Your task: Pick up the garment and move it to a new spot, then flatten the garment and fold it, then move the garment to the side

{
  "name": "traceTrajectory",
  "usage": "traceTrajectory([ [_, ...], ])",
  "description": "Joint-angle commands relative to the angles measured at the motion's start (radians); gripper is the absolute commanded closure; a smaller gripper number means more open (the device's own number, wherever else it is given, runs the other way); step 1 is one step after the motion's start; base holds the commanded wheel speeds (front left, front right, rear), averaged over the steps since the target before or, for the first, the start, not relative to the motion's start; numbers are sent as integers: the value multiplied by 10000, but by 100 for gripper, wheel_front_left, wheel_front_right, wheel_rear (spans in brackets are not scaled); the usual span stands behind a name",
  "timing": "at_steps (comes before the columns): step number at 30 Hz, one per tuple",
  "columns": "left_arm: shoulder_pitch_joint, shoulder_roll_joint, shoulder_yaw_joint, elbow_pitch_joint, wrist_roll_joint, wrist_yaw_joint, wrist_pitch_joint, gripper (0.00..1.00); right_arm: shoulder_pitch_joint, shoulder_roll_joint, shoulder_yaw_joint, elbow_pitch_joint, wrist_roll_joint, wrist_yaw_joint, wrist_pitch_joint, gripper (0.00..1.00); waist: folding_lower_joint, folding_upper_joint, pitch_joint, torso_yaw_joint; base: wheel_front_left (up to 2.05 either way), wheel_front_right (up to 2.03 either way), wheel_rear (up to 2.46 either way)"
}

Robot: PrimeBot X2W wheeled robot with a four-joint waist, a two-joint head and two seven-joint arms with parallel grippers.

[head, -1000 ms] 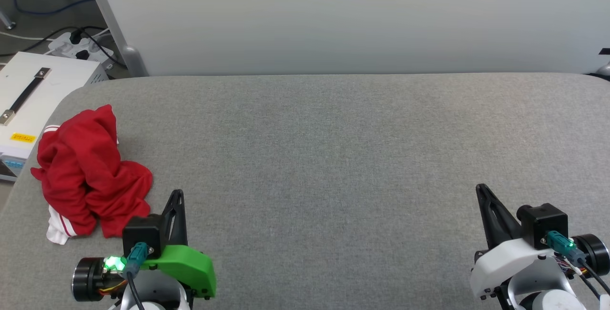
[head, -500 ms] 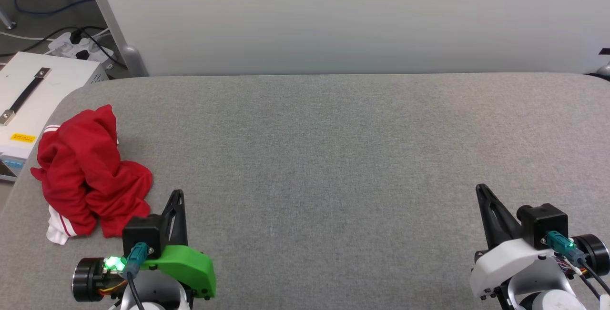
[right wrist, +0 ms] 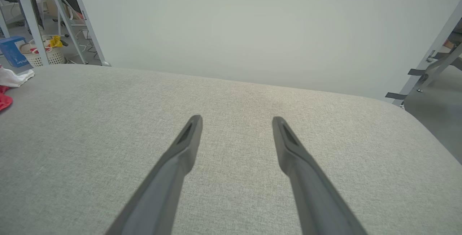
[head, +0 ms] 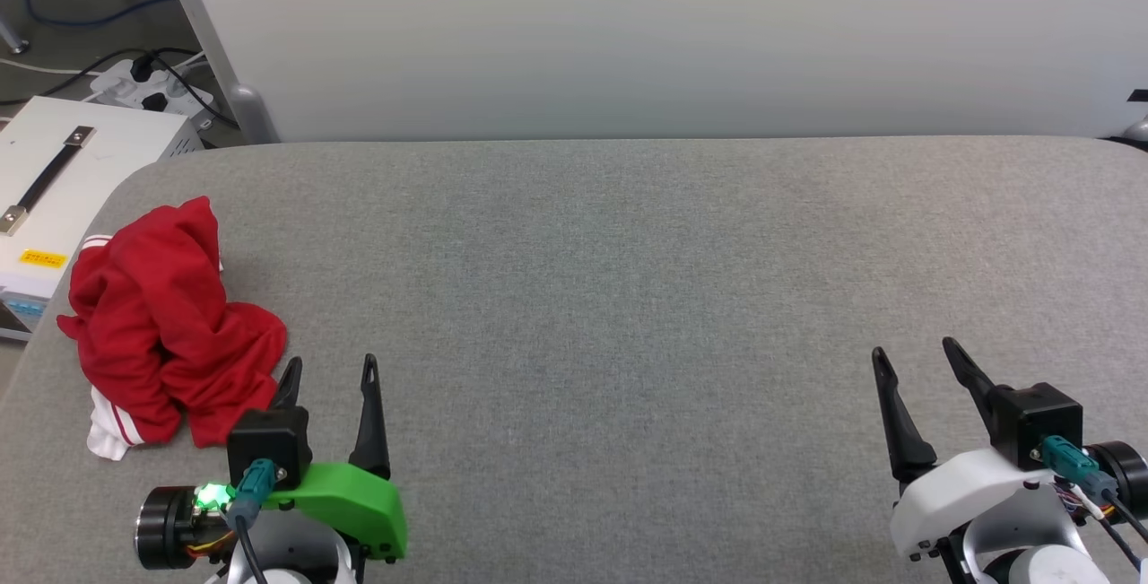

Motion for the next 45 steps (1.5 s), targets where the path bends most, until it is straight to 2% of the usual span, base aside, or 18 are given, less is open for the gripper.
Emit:
traceTrajectory([
  [1,-30,-5,-28,-49,-81,66,-115,0,23,0,-56,-89,99,-1,-125,0,0,0,1,1,0,0,0],
  [45,4,-22,-267,42,-1006,262,-1029,0,405,-1,-139,-515,922,-3,-1026,0,0,0,-54,53,0,0,0],
])
